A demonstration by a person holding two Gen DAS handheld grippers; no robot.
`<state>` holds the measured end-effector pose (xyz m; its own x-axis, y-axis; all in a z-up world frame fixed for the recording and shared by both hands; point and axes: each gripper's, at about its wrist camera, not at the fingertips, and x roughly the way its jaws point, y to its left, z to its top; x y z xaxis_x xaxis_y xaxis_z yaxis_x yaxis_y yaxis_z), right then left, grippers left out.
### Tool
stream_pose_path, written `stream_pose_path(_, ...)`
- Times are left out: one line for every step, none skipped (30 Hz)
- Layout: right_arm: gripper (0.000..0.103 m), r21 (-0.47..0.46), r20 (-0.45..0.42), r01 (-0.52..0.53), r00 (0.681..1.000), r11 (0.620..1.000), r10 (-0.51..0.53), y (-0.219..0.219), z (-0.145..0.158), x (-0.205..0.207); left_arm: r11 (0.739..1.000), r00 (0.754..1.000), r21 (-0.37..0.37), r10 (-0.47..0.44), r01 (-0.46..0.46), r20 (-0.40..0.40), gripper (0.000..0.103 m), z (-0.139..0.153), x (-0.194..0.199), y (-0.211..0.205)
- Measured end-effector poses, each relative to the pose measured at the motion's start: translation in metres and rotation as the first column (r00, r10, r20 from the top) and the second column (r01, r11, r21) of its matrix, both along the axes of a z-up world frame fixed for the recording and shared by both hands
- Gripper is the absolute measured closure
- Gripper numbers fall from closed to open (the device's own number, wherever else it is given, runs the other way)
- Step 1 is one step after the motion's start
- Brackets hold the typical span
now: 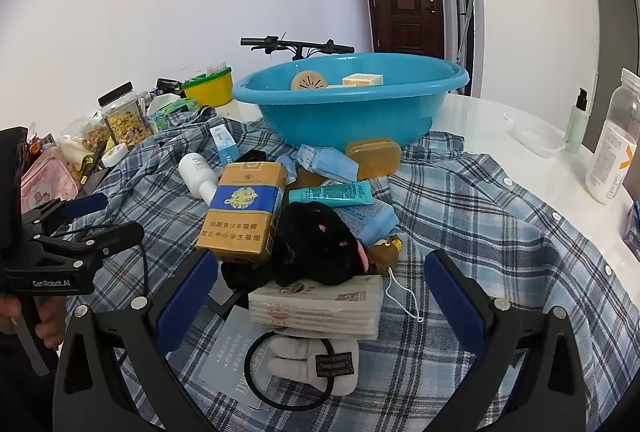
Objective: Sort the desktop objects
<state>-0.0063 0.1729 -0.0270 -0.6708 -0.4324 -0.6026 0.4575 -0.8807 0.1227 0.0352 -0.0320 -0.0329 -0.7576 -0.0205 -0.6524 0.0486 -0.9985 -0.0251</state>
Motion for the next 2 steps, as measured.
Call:
stream_pose_path(0.0,-0.001,0.001,-0.001,1.0,1.0,0.001,0.0,-0.0001,0.0,1.0,1.0,0.013,-0.008,0.008,-0.003,0.0,0.0004,0.0012,-0.0002)
stream_pose_path(0.0,-0.003,0.002,-0.001,1.0,1.0,0.001,0.0001,-0.0002,0.0,1.0,1.0,0.017,-0.014,0.014,-0.004,0.0,0.0009,0.0017,0.0003)
